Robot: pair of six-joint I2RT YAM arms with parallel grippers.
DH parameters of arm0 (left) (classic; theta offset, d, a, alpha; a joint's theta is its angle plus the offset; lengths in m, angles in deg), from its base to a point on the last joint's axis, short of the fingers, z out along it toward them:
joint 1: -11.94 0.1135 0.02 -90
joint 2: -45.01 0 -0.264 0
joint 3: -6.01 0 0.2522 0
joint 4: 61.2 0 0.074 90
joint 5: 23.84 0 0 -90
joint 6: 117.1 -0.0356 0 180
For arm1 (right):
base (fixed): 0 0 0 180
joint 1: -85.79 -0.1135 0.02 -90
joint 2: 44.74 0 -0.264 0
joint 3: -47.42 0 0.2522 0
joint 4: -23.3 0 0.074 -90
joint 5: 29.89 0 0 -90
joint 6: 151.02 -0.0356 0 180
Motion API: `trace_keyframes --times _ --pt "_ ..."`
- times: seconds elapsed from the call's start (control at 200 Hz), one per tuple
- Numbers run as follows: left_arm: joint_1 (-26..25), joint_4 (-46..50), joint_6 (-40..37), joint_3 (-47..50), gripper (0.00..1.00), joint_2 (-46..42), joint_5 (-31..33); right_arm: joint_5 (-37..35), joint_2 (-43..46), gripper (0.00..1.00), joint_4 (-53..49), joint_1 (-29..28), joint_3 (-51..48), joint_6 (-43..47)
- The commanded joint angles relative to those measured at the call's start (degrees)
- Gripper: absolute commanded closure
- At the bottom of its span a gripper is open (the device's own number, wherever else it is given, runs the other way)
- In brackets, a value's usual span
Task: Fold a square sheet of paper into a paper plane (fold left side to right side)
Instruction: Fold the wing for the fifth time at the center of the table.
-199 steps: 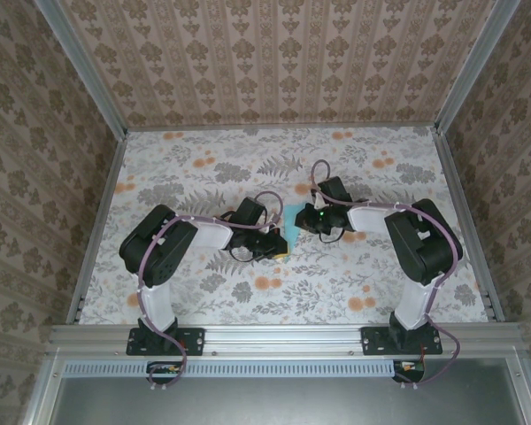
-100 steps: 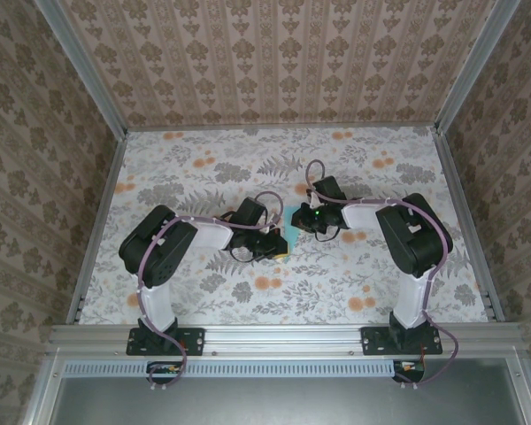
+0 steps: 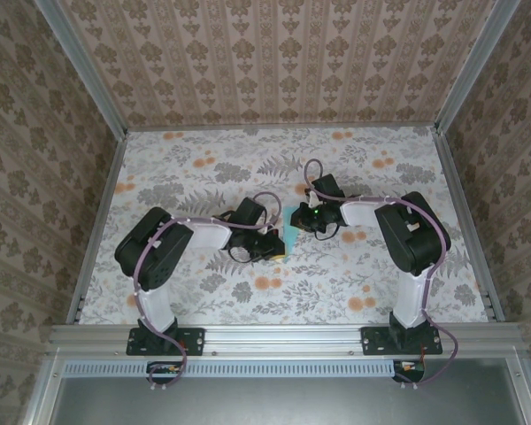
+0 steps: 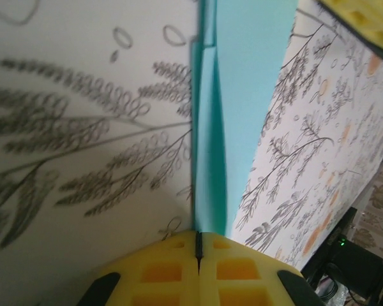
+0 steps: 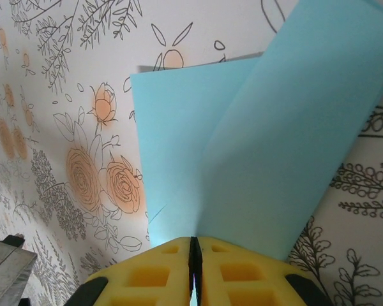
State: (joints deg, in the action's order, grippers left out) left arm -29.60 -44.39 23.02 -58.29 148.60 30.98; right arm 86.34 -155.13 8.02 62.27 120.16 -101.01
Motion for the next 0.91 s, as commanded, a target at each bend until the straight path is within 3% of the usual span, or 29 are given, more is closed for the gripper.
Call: trace_keyframes --times 0.0,0.315,0.63,0.9 --pt "0.52 8.99 -2.95 -3.09 0.9 -4.37 2.24 -2.8 -3.6 0.87 -6.53 -0.33 -0.38 2.0" --pt "0.63 10.56 -3.79 -4.27 0.86 -9.04 0.14 -3.13 -3.78 0.89 -7.2 -0.31 -0.18 2.37" --pt "-1.61 3.08 -1.06 -3.67 0.88 -3.12 -6.38 -3.21 -4.02 0.9 -7.6 -0.41 0.15 2.28" --pt "-2.39 1.79 -1.33 -5.94 0.88 1.47 -7.02 -3.26 -4.27 0.9 -7.97 -0.42 0.17 2.4"
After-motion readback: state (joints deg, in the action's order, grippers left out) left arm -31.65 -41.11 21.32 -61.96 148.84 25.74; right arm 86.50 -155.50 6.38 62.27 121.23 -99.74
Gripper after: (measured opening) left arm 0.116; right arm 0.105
